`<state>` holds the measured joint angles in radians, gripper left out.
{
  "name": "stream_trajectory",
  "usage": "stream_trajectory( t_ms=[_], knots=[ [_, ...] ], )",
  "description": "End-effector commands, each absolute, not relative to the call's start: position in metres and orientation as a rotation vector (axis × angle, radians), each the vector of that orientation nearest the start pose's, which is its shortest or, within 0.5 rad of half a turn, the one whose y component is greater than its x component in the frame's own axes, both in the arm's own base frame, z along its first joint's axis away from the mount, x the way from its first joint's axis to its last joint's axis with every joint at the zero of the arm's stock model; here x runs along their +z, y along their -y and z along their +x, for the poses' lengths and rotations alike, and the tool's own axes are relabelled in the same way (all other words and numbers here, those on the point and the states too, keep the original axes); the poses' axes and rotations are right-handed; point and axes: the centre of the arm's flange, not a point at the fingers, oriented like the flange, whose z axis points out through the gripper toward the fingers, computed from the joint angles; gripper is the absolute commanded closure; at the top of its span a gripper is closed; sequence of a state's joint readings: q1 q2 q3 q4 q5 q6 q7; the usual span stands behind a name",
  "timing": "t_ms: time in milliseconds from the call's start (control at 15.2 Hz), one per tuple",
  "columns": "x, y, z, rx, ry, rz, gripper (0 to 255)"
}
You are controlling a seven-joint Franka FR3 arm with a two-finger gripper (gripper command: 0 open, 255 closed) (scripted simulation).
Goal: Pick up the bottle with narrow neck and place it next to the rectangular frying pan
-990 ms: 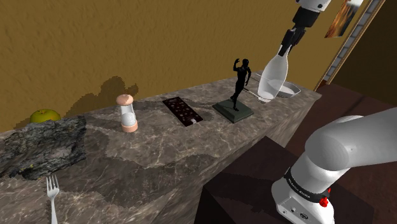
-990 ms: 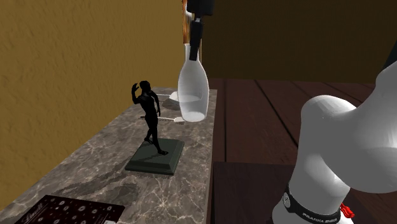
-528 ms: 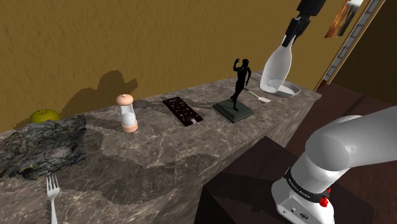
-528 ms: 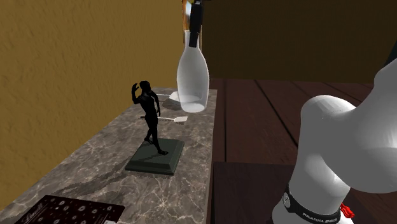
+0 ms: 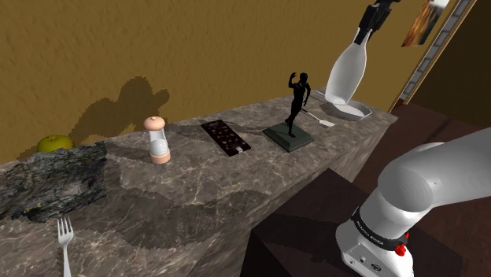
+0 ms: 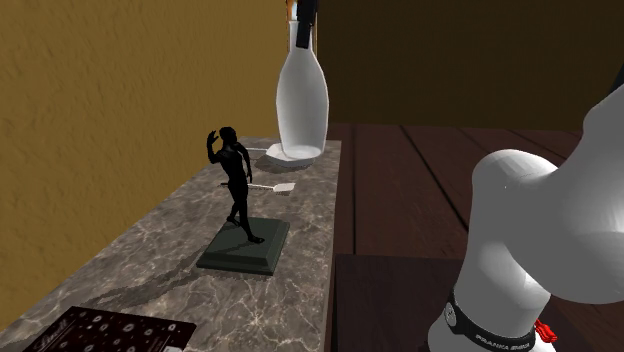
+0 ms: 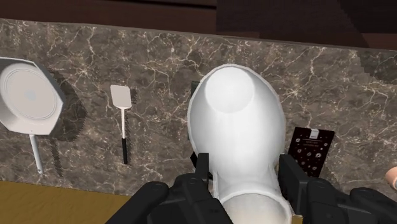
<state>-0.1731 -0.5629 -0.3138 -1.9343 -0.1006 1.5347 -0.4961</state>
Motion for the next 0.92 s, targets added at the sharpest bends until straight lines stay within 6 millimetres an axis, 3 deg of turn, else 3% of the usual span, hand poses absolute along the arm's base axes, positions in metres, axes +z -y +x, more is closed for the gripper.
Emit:
stream_trajectory(
  t_ms=[0,528,858],
  knots=[
    [0.706,0.224,0.307,-0.242,0.051,-3.137,255],
    [0.745,0.224,0.307,-0.242,0.051,-3.137,255],
    [0.715,0.281,0.322,-0.242,0.051,-3.137,255]
  ],
)
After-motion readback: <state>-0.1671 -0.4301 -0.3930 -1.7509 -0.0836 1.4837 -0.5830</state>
